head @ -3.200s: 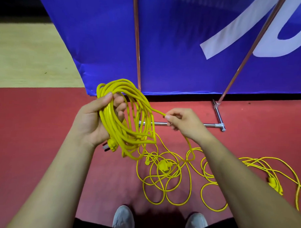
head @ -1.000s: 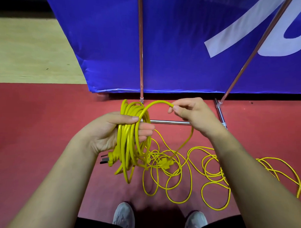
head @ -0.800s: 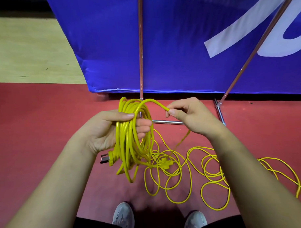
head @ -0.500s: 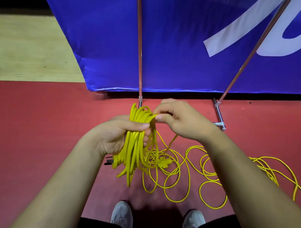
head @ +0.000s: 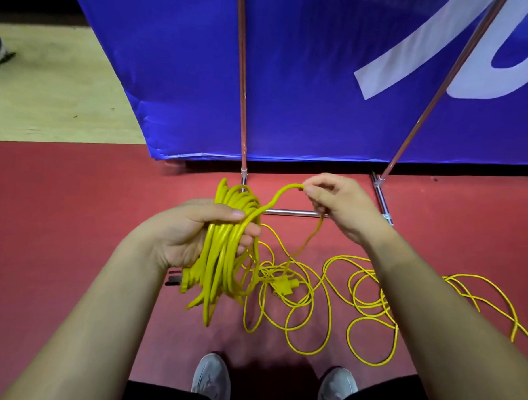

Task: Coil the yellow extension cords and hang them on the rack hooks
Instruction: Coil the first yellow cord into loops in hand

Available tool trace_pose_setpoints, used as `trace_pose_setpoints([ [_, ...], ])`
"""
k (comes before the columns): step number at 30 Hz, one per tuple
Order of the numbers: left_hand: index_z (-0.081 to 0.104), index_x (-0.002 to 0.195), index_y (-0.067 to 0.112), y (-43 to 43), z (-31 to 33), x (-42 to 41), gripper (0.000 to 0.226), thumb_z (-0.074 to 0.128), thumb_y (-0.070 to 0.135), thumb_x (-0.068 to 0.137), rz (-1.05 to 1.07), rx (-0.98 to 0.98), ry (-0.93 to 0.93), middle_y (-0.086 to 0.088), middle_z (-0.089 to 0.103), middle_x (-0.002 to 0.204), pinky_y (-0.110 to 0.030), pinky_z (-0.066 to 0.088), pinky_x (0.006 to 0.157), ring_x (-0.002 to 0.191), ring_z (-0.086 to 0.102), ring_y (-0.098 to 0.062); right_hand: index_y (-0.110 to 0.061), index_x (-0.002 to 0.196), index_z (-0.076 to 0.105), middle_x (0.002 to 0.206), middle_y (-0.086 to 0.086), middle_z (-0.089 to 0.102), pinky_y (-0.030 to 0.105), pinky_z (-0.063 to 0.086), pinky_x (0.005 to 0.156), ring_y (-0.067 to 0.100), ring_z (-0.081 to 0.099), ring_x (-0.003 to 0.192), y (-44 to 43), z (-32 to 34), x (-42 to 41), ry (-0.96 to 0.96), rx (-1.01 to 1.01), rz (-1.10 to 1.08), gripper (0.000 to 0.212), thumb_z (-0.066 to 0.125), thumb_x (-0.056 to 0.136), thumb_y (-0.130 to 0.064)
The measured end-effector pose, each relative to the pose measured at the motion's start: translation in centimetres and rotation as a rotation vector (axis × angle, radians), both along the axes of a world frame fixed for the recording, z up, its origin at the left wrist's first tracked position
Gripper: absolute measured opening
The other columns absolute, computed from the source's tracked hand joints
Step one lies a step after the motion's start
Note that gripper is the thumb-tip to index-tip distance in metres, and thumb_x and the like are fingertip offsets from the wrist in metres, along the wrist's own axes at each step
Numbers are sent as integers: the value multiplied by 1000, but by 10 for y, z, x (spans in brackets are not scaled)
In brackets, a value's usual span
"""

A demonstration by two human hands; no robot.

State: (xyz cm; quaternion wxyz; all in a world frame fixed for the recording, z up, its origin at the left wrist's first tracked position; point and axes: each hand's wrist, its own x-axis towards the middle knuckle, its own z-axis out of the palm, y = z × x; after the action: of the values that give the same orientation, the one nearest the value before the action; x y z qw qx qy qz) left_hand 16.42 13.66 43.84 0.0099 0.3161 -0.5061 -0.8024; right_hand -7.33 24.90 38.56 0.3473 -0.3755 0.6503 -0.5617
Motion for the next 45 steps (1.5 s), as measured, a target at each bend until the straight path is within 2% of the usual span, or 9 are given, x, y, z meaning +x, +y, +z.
trace_pose_setpoints([
  [7,60,91,6,6,-3,-7,23,61,24,78,-33,27,30,0,67,63,-26,51,54,57,65,-14,-6,85,74,75,-6,69,13,44,68,-2,60,70,-7,51,45,264,-111,275,5,74,81,-4],
  [12,70,81,10,4,-3,-8,32,88,23,58,-76,212,209,0,56,64,-26,50,55,54,55,-11,-15,88,65,73,8,58,24,44,65,8,52,69,-6,39,42,249,-57,356,13,71,84,-5],
  [17,70,82,8,-1,-3,-5,35,90,23,57,-9,264,301,1,51,61,-25,49,53,51,51,-11,-15,85,65,77,10,63,40,45,74,15,51,74,2,-15,9,327,310,439,9,70,88,-22],
  [19,69,81,8,-3,-2,-4,36,90,24,56,3,280,286,1,51,59,-24,49,51,49,51,-11,-15,88,65,88,13,72,44,49,83,14,59,81,3,-26,4,304,327,395,7,68,89,-21],
  [23,64,83,8,3,2,-4,49,91,33,50,-8,163,155,1,57,58,-24,48,49,48,56,-10,-6,89,67,76,11,71,18,45,66,2,59,64,-3,-25,0,253,215,152,4,65,90,-9],
  [27,58,87,12,9,6,-4,85,92,53,21,-9,-29,55,6,64,57,-20,48,49,49,61,-5,-5,84,66,73,9,67,25,47,70,10,59,67,-9,-33,-3,262,164,9,6,65,89,-8],
  [32,57,86,12,11,12,-5,92,93,49,9,18,-32,71,6,63,56,-19,47,48,47,59,-5,-8,82,67,73,7,69,25,43,64,10,57,65,-11,-43,-8,308,178,-132,9,65,89,-13],
  [39,67,81,6,9,16,-4,54,95,21,38,103,251,338,1,62,64,-21,49,49,50,58,-7,-8,77,61,60,-3,45,19,30,53,8,36,57,3,-82,-23,325,378,-23,12,68,87,-6],
  [45,74,80,3,-3,14,-7,35,87,7,47,331,327,503,-3,70,73,-22,54,58,63,67,-9,-7,87,60,78,6,55,21,38,68,16,46,78,16,-109,-14,83,515,127,5,63,91,-5],
])
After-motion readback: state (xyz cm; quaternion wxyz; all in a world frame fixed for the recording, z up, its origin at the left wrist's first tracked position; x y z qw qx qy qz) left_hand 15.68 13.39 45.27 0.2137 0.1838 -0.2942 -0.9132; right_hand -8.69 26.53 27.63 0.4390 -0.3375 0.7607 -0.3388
